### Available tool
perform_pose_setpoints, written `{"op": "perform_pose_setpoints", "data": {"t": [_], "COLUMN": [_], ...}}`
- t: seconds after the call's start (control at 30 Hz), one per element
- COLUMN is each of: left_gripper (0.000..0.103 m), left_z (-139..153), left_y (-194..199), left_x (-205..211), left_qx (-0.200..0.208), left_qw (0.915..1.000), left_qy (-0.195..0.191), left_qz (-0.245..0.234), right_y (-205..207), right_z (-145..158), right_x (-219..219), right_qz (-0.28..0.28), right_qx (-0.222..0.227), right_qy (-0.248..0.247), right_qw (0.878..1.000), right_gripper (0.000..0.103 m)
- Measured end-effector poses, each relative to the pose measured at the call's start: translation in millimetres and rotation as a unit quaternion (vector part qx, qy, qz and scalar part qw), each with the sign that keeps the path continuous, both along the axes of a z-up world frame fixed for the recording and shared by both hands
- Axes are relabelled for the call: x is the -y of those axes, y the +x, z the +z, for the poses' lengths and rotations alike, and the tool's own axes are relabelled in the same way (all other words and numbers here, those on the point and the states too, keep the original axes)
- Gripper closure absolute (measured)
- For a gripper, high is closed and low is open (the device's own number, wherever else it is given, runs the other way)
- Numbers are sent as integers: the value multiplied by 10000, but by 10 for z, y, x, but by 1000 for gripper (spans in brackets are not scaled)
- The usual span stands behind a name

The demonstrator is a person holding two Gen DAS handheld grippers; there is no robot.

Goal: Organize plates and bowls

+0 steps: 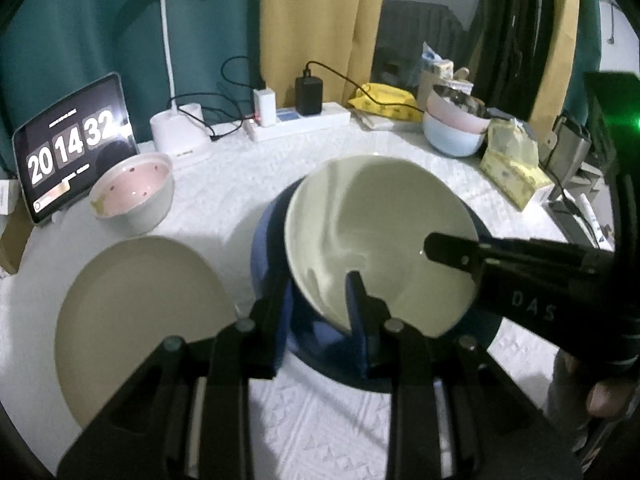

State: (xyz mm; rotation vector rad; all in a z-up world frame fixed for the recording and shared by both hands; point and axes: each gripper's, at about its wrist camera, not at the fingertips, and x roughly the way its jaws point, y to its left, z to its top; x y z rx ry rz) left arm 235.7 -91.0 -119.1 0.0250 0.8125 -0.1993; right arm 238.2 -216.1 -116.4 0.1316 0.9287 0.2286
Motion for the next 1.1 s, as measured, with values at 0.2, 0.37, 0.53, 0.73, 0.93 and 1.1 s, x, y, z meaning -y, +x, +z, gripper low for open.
{"op": "perform_pose_setpoints", "data": {"t": [0.2, 0.37, 0.53, 0.73, 0.93, 1.1], "left_gripper": [73, 73, 72, 72, 71, 70], "left_z": [13, 25, 81, 219, 337, 405], "left_y": [14, 7, -15, -25, -36, -40], "left_x": [21, 38, -6, -87, -237, -365], "left_qx": [-77, -35, 53, 271, 430, 539], "left_qw": [10000, 9999, 10000, 9996, 9988, 9981], "left_qy": [11, 88, 64, 54, -48, -69], "left_qz": [-34, -47, 3, 77, 220, 296], "right_y": [36, 48, 54, 55, 64, 82], "right_z": [0, 24, 100, 204, 318, 410], "right_x": [29, 50, 94, 51, -78, -238], "right_qz": [-29, -34, -99, -42, 57, 225], "right_qx": [-37, 48, 164, 273, 402, 493], "right_qy": [-56, -100, -107, -116, -130, -189], "right_qw": [10000, 9999, 9998, 9996, 9991, 9984], "right_gripper": [82, 82, 79, 79, 79, 79]}}
